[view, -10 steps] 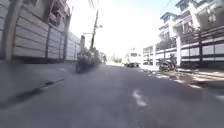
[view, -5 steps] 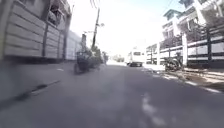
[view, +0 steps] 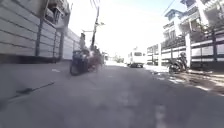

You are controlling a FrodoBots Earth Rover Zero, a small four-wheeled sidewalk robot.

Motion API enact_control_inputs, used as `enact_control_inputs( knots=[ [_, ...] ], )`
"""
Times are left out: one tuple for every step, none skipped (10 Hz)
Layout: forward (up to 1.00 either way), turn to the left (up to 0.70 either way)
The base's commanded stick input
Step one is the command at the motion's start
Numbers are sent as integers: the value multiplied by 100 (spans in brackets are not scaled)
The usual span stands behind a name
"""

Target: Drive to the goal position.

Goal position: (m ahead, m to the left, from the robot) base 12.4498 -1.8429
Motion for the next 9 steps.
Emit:
enact_control_inputs(
  knots=[
    [100, -1],
    [100, -2],
    [100, -24],
    [100, -39],
    [100, -41],
    [100, -41],
    [100, -41],
    [100, -41],
    [100, -38]
  ],
)
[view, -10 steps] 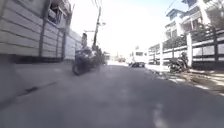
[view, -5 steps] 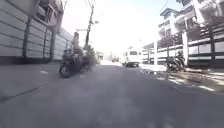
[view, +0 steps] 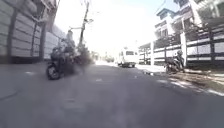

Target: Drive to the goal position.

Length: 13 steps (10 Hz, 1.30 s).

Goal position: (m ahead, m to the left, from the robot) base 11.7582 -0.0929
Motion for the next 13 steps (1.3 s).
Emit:
enact_control_inputs(
  knots=[
    [100, -34],
    [100, -19],
    [100, -8],
    [100, -8],
    [100, -7],
    [100, -7],
    [100, -7],
    [100, -7],
    [100, -7],
    [100, -6],
    [100, -5],
    [100, -5],
    [100, -5]
  ],
)
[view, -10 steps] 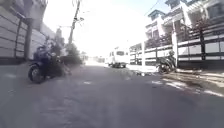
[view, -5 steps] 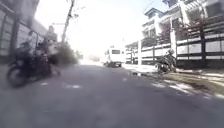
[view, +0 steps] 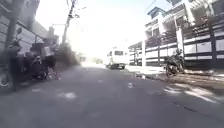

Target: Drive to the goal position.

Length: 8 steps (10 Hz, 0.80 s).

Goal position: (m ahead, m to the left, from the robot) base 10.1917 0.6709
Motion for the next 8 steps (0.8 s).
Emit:
enact_control_inputs(
  knots=[
    [100, -5],
    [100, -5],
    [100, -5],
    [100, -4],
    [100, -4],
    [100, -3],
    [100, -3],
    [100, -3]
  ],
)
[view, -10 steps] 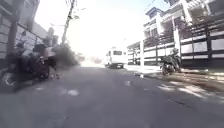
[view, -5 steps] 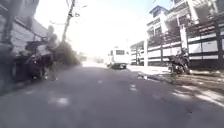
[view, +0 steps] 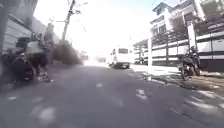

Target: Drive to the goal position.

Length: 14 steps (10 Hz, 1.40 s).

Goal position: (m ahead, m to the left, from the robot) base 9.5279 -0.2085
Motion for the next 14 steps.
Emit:
enact_control_inputs(
  knots=[
    [100, 35],
    [100, 36],
    [100, 30],
    [100, 17],
    [100, 2],
    [100, -1],
    [100, -1],
    [100, -1],
    [100, -1],
    [100, -1],
    [100, -1],
    [100, -1],
    [100, -1],
    [100, -1]
  ],
)
